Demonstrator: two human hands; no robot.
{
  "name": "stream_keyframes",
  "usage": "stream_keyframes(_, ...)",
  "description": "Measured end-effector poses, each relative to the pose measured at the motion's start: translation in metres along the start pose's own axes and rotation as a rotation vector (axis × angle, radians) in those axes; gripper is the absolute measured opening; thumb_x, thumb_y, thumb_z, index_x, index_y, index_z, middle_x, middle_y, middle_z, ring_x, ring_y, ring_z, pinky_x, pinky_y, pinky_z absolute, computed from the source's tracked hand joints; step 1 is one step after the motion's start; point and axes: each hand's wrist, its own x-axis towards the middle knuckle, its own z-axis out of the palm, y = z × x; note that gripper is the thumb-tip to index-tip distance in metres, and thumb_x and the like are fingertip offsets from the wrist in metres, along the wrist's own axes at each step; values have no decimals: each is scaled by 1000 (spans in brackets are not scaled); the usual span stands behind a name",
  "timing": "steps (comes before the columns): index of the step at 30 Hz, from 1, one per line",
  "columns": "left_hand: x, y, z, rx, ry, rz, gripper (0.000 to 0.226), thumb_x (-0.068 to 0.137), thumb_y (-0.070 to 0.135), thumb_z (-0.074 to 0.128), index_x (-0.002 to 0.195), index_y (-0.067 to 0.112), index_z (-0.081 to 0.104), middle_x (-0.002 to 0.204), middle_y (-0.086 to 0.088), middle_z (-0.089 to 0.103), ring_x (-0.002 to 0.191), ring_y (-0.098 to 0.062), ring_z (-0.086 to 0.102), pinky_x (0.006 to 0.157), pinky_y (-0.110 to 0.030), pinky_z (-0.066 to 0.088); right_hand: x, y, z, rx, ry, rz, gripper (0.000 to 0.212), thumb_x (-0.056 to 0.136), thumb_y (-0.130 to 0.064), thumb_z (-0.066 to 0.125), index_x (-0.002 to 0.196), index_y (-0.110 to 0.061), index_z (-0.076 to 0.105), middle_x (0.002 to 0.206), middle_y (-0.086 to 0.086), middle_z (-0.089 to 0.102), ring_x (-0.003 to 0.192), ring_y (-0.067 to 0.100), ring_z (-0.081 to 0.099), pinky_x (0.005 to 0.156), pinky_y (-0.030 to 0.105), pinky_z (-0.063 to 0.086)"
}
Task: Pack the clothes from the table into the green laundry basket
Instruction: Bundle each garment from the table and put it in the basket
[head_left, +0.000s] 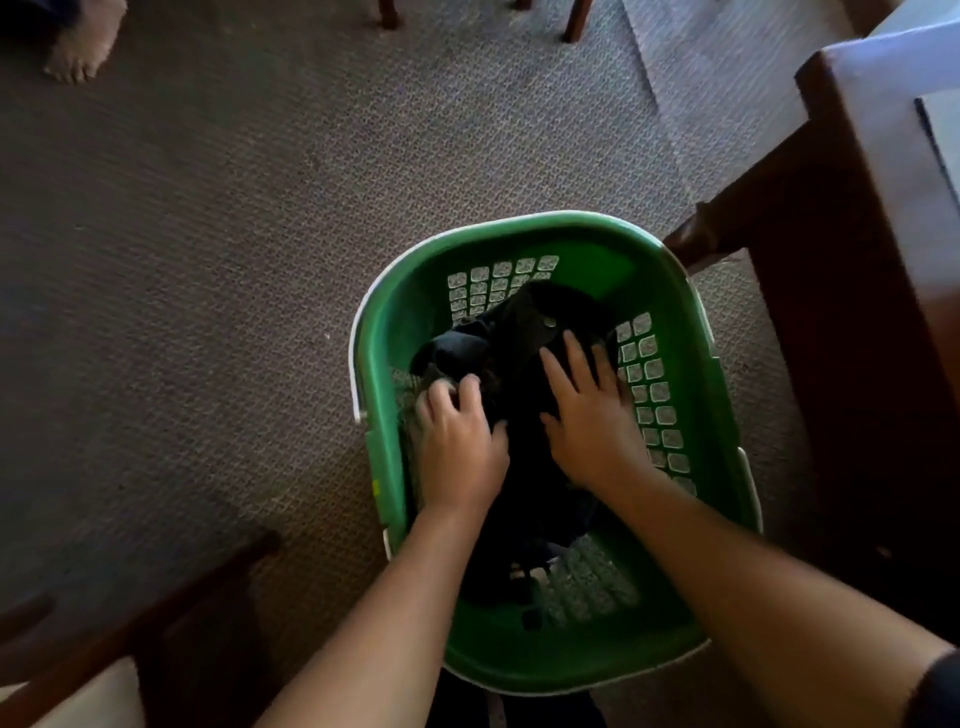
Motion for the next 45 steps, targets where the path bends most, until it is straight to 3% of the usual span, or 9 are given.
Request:
stream_keyframes(3, 28, 1, 25, 158, -185, 96, 113, 78, 46, 78, 162, 26, 4, 167, -19, 3, 154, -45, 2, 116, -68, 21, 33, 3, 18, -147, -148, 28, 99, 86, -35, 68, 157, -32, -1, 164, 5, -26, 151, 37, -21, 116, 70, 11)
stream_keyframes(5, 51, -3, 49, 176, -311, 120, 129, 79, 46, 80, 158, 30, -21, 167, -15, -24, 153, -43, -20, 118, -72, 10, 49, 6, 34, -246, -234, 52, 102, 86, -44, 69, 157, -35, -4, 161, 7, -34, 147, 38, -30, 115, 72, 3)
stream_keyframes(7, 70, -7, 75, 177, -387, 107, 133, 79, 45, 81, 156, 32, -27, 164, -10, -34, 151, -41, -29, 119, -70, 8, 60, 12, 52, -285, -245, 37, 97, 89, -43, 66, 157, -34, -2, 161, 8, -34, 147, 38, -31, 115, 72, 2)
stream_keyframes(15, 86, -36, 173, 150, -430, 60, 108, 90, 41, 69, 157, 43, -16, 167, 3, -28, 155, -42, -12, 119, -66, 17, 103, 40, 141, -250, -324, -20, 97, 90, -31, 68, 159, -26, 0, 167, 7, -15, 153, 36, -13, 119, 64, 14)
stream_keyframes(27, 121, -37, 236, 130, -545, -20, 111, 91, 29, 71, 159, 41, -15, 167, 6, -29, 156, -37, -15, 122, -62, 16, 140, 58, 202, -271, -285, -16, 94, 95, -28, 62, 159, -25, -7, 167, 5, -14, 154, 33, -11, 119, 63, 14)
stream_keyframes(33, 67, -28, 194, 136, -356, -11, 112, 87, 33, 72, 158, 38, -15, 170, -5, -21, 155, -38, -17, 120, -68, 8, 90, 52, 183, -224, -167, -73, 86, 98, -29, 52, 159, -23, -9, 168, 10, -13, 153, 36, -14, 120, 66, 3)
stream_keyframes(37, -4, -27, 182, 66, -199, 30, 90, 96, 49, 55, 164, 25, 0, 171, -13, -9, 157, -35, -11, 123, -63, 6, 33, 51, 184, -105, -183, -77, 68, 105, -42, 33, 160, -21, -1, 168, 6, -13, 153, 30, -19, 121, 62, 3)
stream_keyframes(39, -35, -24, 185, 70, -268, 43, 83, 100, 48, 49, 164, 18, 6, 171, -14, -6, 157, -34, -11, 124, -62, 9, 4, 49, 191, -119, -291, -97, 66, 105, -47, 29, 160, -20, 4, 169, 3, -10, 152, 29, -21, 122, 59, 2)
stream_keyframes(45, -42, -27, 212, 231, -789, 3, 69, 105, 29, 37, 164, 17, 4, 172, -4, -1, 156, -33, -17, 124, -61, -4, -14, 53, 214, -169, -482, -82, 78, 102, -31, 43, 159, -21, -9, 166, 1, -22, 152, 31, -22, 123, 57, 2)
